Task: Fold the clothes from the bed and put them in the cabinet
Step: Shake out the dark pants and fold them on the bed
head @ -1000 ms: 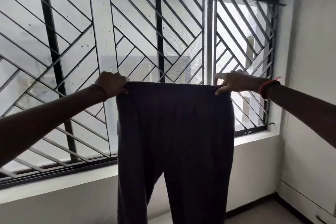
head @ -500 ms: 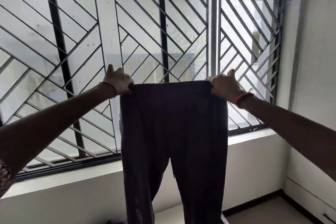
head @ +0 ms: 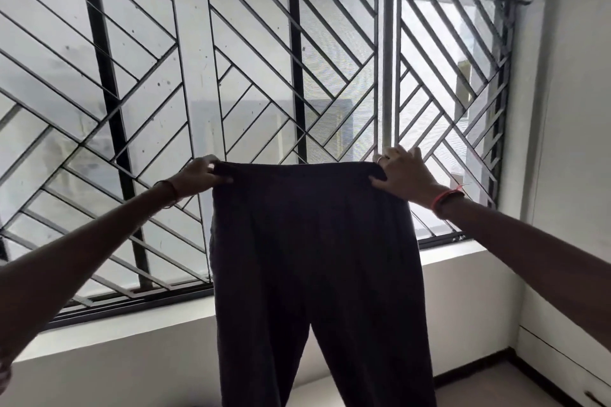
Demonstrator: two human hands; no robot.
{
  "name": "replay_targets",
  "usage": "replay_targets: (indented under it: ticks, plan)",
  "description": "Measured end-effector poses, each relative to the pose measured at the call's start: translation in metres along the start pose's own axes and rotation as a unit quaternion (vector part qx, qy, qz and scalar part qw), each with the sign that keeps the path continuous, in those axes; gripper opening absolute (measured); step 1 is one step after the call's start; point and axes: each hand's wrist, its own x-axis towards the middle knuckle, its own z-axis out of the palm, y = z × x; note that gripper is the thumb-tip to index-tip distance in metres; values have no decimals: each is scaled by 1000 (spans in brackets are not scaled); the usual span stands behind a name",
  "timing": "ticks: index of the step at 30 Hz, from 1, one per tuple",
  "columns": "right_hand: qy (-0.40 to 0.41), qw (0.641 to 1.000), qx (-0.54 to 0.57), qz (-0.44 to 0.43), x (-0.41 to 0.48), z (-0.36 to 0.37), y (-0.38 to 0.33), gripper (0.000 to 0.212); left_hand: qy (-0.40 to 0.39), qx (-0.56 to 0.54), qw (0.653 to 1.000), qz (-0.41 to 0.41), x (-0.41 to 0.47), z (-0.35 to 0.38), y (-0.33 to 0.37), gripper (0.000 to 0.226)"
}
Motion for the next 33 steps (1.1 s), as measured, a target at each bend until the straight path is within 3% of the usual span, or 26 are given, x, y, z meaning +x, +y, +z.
replay_targets:
  ticks: [4, 7, 10, 13, 15, 18, 20, 22, 25, 26, 30, 33]
  plan:
    - [31, 997, 71, 20, -3, 3, 0, 45, 10, -171, 984, -49, -5, 13, -14, 10]
    - [-3, 994, 105, 40, -6, 16, 4, 42, 28, -231, 972, -25, -10, 24, -24, 10]
    - [-60, 956, 277, 79, -10, 32, 1, 39, 100, -267, 958, -12, -17, 42, -25, 7]
    - [-18, 906, 409, 104, -15, 39, -6, 30, 143, -248, 958, -27, -18, 56, -30, 10]
    - [18, 852, 505, 138, -19, 39, -9, 29, 170, -238, 955, -54, -16, 59, -36, 17]
    - [39, 739, 642, 198, -26, 42, -10, 42, 201, -259, 943, -62, -17, 59, -41, 24]
    - [15, 636, 740, 218, -32, 42, -9, 49, 191, -277, 940, -60, -19, 57, -43, 24]
    - [-41, 572, 793, 205, -38, 42, -6, 57, 158, -290, 942, -61, -23, 53, -45, 20]
    - [-75, 568, 800, 177, -42, 41, -1, 48, 99, -298, 947, -64, -27, 43, -51, 19]
    - [-72, 579, 794, 173, -43, 39, 1, 43, 78, -302, 948, -60, -28, 39, -53, 17]
    - [-43, 685, 715, 133, -41, 27, 10, 22, 11, -325, 945, -40, -33, 24, -52, 19]
    - [-24, 682, 719, 129, -35, 17, 11, 32, -16, -358, 933, -24, -38, 16, -37, 26]
